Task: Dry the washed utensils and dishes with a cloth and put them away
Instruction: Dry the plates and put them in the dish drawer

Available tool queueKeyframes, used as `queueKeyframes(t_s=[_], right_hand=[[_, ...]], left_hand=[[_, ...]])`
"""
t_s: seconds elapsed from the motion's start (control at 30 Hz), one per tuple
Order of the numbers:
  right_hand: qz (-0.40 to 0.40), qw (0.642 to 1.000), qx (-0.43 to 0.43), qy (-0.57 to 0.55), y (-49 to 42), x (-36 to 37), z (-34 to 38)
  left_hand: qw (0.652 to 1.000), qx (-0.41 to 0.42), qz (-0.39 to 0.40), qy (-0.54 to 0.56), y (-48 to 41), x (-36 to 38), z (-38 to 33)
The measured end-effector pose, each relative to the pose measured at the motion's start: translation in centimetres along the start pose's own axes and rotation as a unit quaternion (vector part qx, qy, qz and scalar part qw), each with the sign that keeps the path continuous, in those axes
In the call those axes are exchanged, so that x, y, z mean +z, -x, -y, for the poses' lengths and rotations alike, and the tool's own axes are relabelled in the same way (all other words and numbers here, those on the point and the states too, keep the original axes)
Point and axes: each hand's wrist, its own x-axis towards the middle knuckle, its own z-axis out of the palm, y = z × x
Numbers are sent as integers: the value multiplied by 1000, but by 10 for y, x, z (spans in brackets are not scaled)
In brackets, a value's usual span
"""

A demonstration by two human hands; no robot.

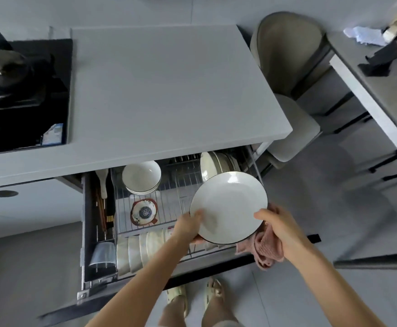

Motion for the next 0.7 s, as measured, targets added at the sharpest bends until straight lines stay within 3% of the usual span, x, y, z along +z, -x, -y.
queueKeyframes(t_s=[0.1,0.17,0.27,0.33,0.5,0.7], right_hand=[[-107,990,-24,83,-17,-24,8],[-158,969,-46,184,-38,-39,17],[-196,879,-70,428,-75,-48,31],[-199,832,-85,511,-101,-45,35],[-189,784,-133,577,-160,-26,34],[-163,760,-163,608,-219,0,18]], left_hand=[[991,-43,118,-48,-10,16,-17],[993,-33,104,-49,-23,19,-28],[999,-25,38,-3,-41,13,-42],[1000,-26,10,14,-47,6,-49],[998,-24,-41,29,-59,-1,-60],[995,-22,-76,55,-70,-3,-61]])
